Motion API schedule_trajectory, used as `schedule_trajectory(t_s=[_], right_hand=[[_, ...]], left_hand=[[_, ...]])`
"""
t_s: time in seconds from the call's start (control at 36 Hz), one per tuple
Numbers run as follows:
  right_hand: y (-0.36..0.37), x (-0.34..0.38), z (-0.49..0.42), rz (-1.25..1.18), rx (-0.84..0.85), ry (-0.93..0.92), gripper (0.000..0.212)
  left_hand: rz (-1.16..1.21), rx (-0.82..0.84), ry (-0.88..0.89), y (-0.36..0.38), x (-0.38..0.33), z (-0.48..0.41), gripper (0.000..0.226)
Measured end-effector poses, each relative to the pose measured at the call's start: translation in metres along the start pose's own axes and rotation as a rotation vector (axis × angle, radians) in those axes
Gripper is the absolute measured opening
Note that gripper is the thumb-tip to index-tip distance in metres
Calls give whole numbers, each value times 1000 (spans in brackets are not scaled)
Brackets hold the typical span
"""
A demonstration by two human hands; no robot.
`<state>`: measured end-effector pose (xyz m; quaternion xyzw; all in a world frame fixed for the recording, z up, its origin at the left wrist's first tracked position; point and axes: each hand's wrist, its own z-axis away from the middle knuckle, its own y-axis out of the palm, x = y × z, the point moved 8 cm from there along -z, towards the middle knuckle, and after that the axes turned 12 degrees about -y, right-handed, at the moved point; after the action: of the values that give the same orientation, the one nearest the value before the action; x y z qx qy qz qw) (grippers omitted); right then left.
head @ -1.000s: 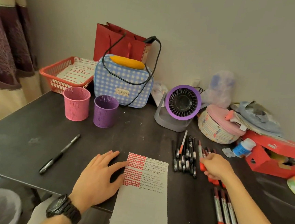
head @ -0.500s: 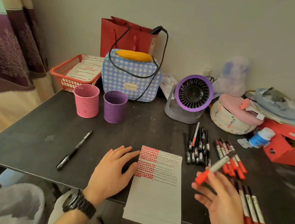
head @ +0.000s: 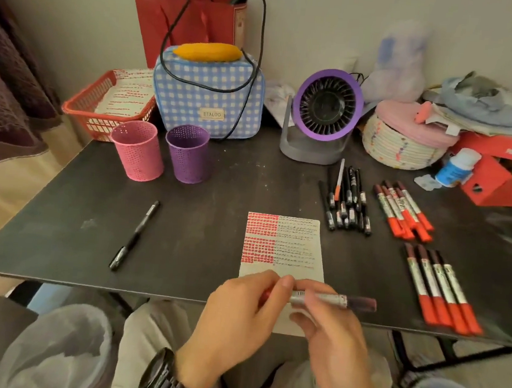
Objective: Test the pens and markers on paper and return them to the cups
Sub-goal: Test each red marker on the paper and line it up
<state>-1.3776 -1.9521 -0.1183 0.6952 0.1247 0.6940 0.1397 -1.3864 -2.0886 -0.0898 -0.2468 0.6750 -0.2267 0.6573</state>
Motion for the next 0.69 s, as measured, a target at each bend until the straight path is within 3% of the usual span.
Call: schedule_trajectory(t_s=[0.11, 0.19, 0.36, 0.47, 0.56, 0.61, 0.69], right_hand=[[-6, 10, -2, -353, -282, 18, 23], [3, 11, -4, -610, -379, 93, 34], [5, 16, -9, -581, -485, 118, 55], [5, 20, -18, -590, -428, 126, 51], [2, 37, -27, -581, -285, 67, 48], [-11, 61, -39, -593, -197, -20, 50], [-28, 78, -55, -646, -156, -58, 54]], left_hand=[[-225, -134, 71, 1, -8, 6, 50], [-320, -256, 149, 0, -22, 12, 41], [-357, -334, 183, 4, -35, 21, 45], [-334, -266, 134, 2, -40, 18, 40], [-273, -53, 8, 10, -23, 14, 38], [-76, 77, -131, 10, 0, 13, 49], [130, -22, -279, -15, 28, 7, 63]])
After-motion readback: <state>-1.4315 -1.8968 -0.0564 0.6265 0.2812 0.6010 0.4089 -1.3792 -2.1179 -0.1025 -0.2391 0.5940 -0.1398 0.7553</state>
